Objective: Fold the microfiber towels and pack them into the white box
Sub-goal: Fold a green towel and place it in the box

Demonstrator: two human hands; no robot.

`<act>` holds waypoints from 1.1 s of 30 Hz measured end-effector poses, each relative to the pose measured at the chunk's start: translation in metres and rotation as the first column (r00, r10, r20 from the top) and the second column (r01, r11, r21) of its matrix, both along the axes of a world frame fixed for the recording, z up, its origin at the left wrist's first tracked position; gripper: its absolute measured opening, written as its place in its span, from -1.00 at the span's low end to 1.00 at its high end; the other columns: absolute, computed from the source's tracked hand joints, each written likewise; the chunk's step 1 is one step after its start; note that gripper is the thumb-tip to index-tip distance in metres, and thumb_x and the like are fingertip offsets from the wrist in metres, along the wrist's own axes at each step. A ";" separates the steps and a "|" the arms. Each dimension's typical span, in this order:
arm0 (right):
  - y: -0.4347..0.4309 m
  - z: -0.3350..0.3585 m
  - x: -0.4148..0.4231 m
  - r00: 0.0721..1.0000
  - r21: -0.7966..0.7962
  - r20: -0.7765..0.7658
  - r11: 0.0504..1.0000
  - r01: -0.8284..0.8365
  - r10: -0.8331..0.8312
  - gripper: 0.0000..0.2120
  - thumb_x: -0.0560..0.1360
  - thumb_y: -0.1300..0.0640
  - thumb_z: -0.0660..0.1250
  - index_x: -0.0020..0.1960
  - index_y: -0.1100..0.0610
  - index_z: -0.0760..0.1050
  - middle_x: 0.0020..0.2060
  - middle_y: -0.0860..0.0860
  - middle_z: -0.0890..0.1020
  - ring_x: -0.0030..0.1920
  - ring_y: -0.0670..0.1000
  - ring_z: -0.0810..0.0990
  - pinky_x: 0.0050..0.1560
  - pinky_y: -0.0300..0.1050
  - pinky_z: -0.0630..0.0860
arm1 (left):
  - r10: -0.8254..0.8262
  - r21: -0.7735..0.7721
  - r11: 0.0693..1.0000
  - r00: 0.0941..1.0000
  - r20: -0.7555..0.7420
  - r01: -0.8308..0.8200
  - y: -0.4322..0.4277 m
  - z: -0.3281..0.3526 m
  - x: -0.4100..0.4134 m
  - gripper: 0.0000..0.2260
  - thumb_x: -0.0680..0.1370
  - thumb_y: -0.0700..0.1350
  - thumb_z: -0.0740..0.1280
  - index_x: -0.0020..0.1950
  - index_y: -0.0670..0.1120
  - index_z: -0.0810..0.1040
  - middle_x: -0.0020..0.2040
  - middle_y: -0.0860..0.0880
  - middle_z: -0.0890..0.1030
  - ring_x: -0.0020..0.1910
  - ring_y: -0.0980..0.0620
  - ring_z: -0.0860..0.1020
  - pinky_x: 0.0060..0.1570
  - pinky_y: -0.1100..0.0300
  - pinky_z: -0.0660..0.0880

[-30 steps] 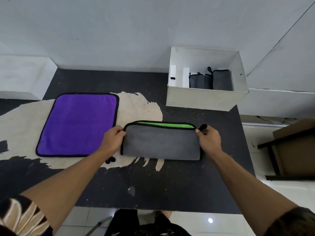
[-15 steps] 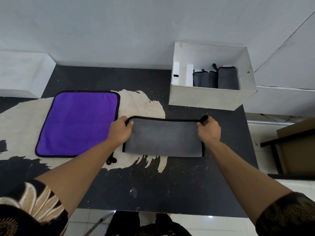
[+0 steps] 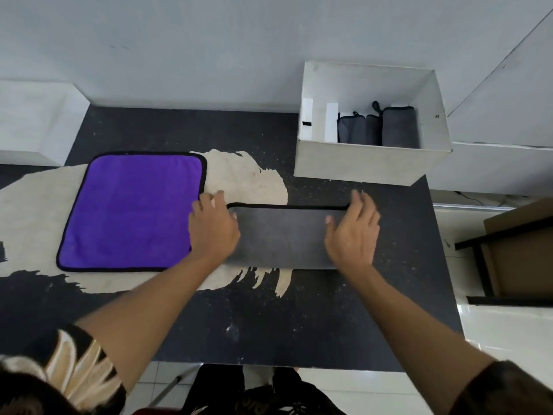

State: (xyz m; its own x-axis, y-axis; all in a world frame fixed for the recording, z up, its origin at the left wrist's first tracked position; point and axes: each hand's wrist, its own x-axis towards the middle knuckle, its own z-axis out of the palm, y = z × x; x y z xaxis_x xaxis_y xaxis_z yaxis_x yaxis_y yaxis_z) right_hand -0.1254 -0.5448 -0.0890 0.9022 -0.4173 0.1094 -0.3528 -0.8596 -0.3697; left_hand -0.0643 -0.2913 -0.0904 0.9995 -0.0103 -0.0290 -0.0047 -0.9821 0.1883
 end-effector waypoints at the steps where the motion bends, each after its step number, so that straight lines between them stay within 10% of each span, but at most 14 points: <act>1: 0.015 -0.002 -0.010 0.995 -0.052 -0.015 0.993 -0.104 0.103 -0.28 0.53 -0.06 0.30 0.54 0.18 0.09 0.51 0.23 0.16 0.47 0.26 0.22 0.38 0.20 0.30 | -0.107 0.025 0.994 0.992 0.072 0.106 -0.011 -0.001 -0.015 -0.50 0.58 -0.01 0.28 0.47 -0.14 0.27 0.42 -0.23 0.35 0.33 -0.25 0.37 0.19 -0.12 0.41; 6: 0.059 -0.034 -0.032 0.860 -0.002 -0.326 0.910 -0.416 0.392 -0.37 0.64 -0.10 0.00 0.59 -0.02 -0.21 0.58 0.11 -0.25 0.56 0.13 -0.28 0.51 0.33 -0.07 | -0.433 0.012 0.898 0.889 -0.148 0.439 -0.055 -0.036 -0.068 -0.44 0.66 0.13 -0.06 0.61 -0.01 -0.11 0.60 -0.12 -0.22 0.58 -0.13 -0.22 0.54 -0.12 -0.09; 19: 0.002 -0.040 -0.049 0.844 -0.120 -0.486 0.940 -0.320 0.226 -0.26 0.56 -0.37 -0.32 0.58 0.04 -0.32 0.56 0.13 -0.30 0.54 0.13 -0.37 0.49 0.34 -0.24 | -0.305 0.146 0.926 0.919 -0.250 0.347 0.035 -0.048 -0.051 -0.30 0.59 0.33 -0.26 0.57 -0.08 -0.36 0.57 -0.15 -0.34 0.55 -0.18 -0.31 0.52 -0.13 -0.19; 28: 0.005 0.007 -0.041 0.901 0.074 -0.339 0.947 0.312 -0.271 -0.32 0.43 -0.19 0.41 0.33 0.19 0.26 0.27 0.22 0.40 0.24 0.27 0.41 0.20 0.17 0.39 | -0.460 0.138 0.879 0.888 -0.002 0.456 -0.011 -0.005 -0.058 -0.40 0.63 0.12 0.14 0.60 -0.07 0.08 0.61 -0.17 -0.07 0.58 -0.19 -0.01 0.49 -0.10 -0.03; 33: 0.002 0.011 -0.034 0.792 0.169 -0.541 0.886 0.432 -0.283 -0.32 0.42 -0.15 0.44 0.34 0.22 0.29 0.28 0.19 0.48 0.30 0.25 0.43 0.27 0.13 0.40 | -0.527 0.116 0.788 0.759 -0.383 0.605 -0.028 -0.013 -0.067 -0.35 0.65 0.18 0.04 0.61 -0.01 -0.20 0.59 -0.06 -0.30 0.58 -0.15 -0.21 0.51 -0.14 -0.07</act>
